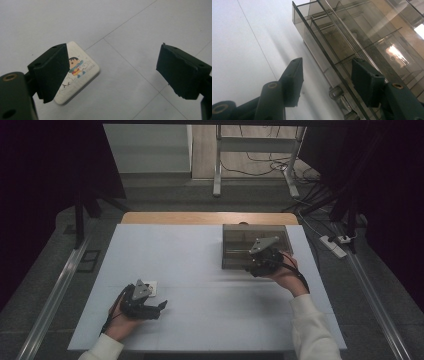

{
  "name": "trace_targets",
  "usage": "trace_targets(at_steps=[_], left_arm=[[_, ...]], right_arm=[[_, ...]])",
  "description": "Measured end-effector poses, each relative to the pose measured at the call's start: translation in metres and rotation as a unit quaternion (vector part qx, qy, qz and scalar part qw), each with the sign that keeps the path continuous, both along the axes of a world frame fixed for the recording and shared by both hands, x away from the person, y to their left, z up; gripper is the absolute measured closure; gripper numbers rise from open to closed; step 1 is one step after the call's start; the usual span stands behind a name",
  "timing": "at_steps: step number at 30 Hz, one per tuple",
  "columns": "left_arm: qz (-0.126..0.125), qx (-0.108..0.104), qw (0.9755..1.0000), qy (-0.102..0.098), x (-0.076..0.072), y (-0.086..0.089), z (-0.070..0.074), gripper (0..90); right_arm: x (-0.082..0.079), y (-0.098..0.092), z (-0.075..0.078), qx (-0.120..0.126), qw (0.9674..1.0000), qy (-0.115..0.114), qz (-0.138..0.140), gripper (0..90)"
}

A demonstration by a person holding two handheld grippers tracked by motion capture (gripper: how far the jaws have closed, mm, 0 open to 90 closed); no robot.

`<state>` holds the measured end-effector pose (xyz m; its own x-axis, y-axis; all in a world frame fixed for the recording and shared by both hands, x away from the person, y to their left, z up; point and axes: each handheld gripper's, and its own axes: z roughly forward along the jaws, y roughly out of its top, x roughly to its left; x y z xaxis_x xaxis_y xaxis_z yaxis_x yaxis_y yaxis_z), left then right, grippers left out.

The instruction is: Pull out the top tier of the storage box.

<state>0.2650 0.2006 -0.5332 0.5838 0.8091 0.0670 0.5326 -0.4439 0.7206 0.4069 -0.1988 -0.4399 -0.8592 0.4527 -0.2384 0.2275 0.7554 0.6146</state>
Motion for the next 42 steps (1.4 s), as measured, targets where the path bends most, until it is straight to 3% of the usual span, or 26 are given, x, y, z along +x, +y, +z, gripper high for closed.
trace_targets(at_steps=[14, 26, 42], left_arm=[[0.000, 0.005, 1.0000, -0.001, 0.000, 0.000, 0.000, 11.6], [0.000, 0.008, 1.0000, -0.001, 0.000, 0.000, 0.000, 11.7], [0.001, 0.009, 1.0000, -0.003, -0.001, 0.000, 0.000, 11.7]], right_arm=[[0.002, 0.002, -0.006, -0.030, 0.9992, -0.024, -0.010, 59.9], [0.005, 0.002, -0.011, -0.039, 0.9990, -0.021, 0.003, 58.9], [0.004, 0.002, -0.013, -0.033, 0.9991, -0.026, 0.005, 60.9]])
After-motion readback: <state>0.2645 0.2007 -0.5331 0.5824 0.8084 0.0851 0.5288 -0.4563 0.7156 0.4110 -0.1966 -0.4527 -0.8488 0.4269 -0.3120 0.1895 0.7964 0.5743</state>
